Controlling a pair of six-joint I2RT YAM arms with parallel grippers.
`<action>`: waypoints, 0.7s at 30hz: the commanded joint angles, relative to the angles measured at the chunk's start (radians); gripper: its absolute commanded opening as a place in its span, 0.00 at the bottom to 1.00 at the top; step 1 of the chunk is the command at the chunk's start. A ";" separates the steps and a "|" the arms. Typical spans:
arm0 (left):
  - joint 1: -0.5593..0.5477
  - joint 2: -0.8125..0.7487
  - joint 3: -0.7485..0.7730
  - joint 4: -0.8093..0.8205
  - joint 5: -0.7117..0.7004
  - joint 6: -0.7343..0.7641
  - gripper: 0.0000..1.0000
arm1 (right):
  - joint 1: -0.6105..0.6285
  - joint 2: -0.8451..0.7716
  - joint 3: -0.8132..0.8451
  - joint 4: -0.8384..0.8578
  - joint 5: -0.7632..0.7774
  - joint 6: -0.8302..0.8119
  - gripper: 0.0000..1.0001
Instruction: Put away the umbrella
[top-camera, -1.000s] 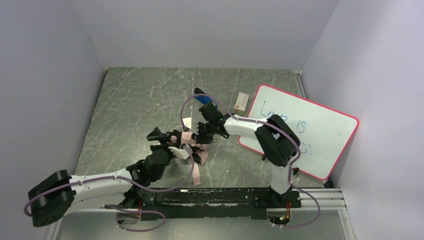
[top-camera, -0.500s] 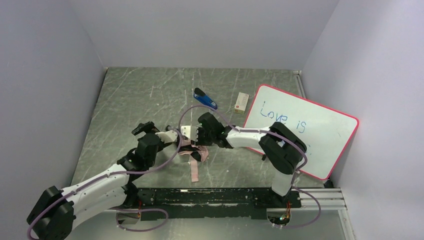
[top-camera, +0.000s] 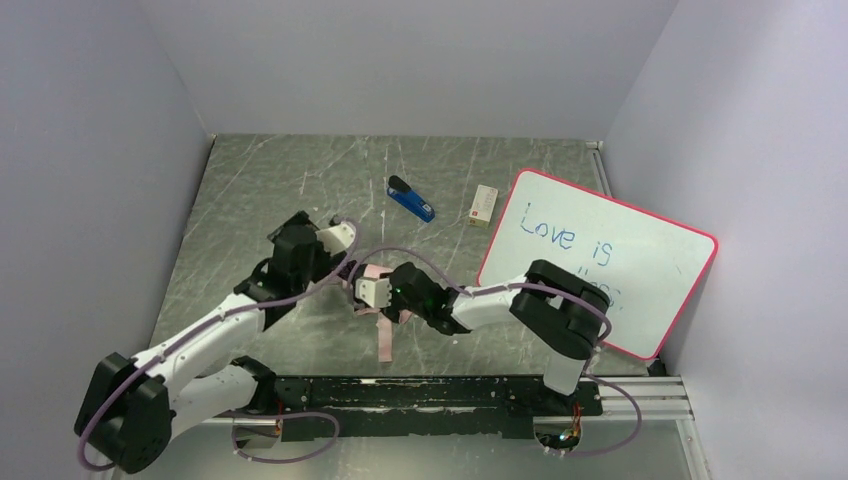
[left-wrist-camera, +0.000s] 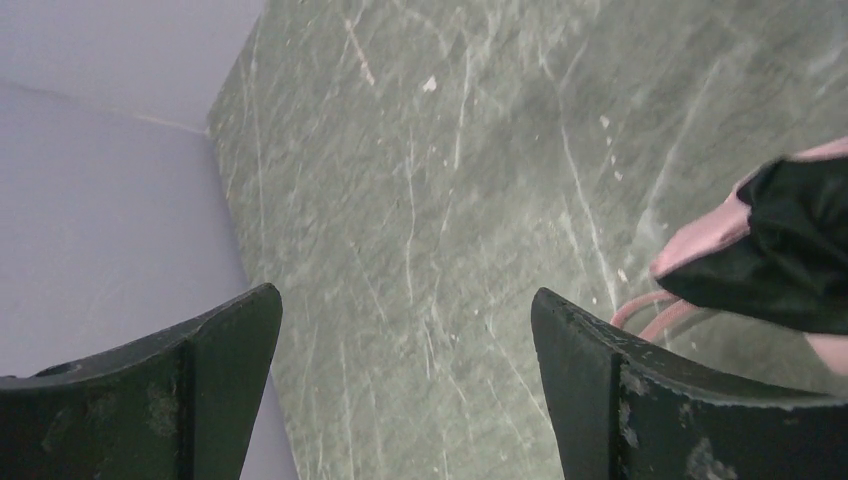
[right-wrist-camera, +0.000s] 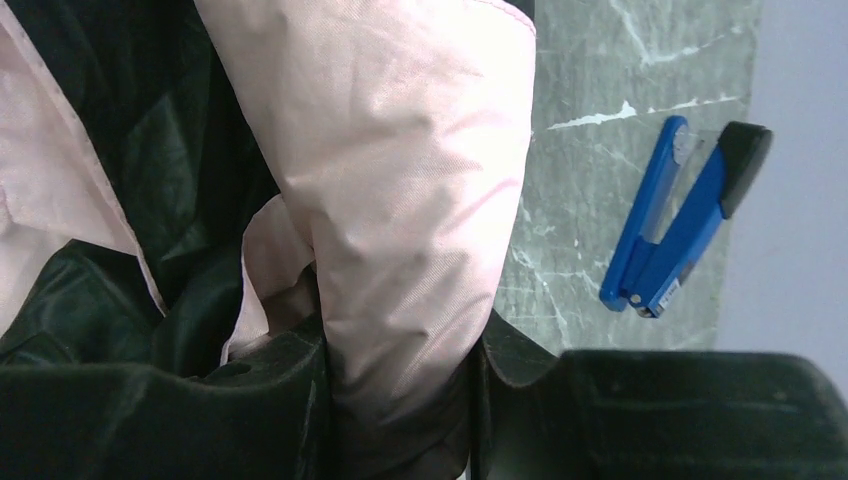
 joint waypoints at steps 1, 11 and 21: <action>0.059 0.089 0.164 -0.126 0.242 -0.028 0.97 | 0.067 0.073 -0.103 -0.078 0.147 0.002 0.06; 0.063 0.380 0.509 -0.559 0.689 0.073 0.97 | 0.216 0.143 -0.173 0.053 0.338 0.011 0.06; 0.019 0.571 0.632 -0.757 0.914 0.192 0.88 | 0.316 0.202 -0.223 0.175 0.431 -0.002 0.07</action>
